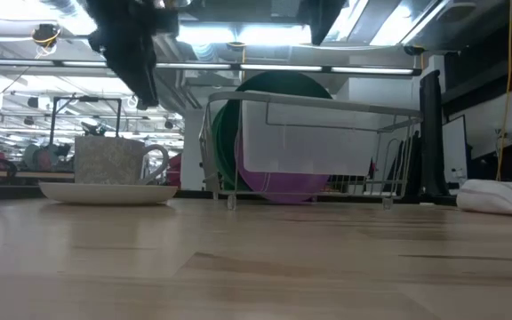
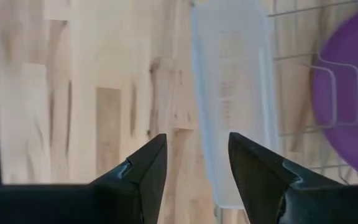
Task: Sort dishes
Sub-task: Remove the gray mug from the white plate
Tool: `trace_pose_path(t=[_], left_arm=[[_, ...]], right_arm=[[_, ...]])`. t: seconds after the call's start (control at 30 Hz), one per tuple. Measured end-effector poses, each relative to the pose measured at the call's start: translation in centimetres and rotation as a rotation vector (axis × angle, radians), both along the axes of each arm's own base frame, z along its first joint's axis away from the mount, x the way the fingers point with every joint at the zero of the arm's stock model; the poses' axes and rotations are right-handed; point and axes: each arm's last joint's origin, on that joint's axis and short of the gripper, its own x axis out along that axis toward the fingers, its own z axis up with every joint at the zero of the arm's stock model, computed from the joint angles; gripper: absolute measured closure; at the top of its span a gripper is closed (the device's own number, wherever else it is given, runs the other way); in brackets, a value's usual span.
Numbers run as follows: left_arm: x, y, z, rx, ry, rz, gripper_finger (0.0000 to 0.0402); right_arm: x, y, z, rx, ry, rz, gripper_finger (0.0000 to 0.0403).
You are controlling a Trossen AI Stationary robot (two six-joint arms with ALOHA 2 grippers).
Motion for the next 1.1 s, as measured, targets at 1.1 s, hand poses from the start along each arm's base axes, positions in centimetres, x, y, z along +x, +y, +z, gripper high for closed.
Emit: trace_pose_path(t=[1.1], left_arm=[[3.1,7.6,-7.0,-0.219,0.254,0.029,0.0235]], right_arm=[[-0.1,2.6,-0.1,-0.028,-0.012,0.173,0.0228]])
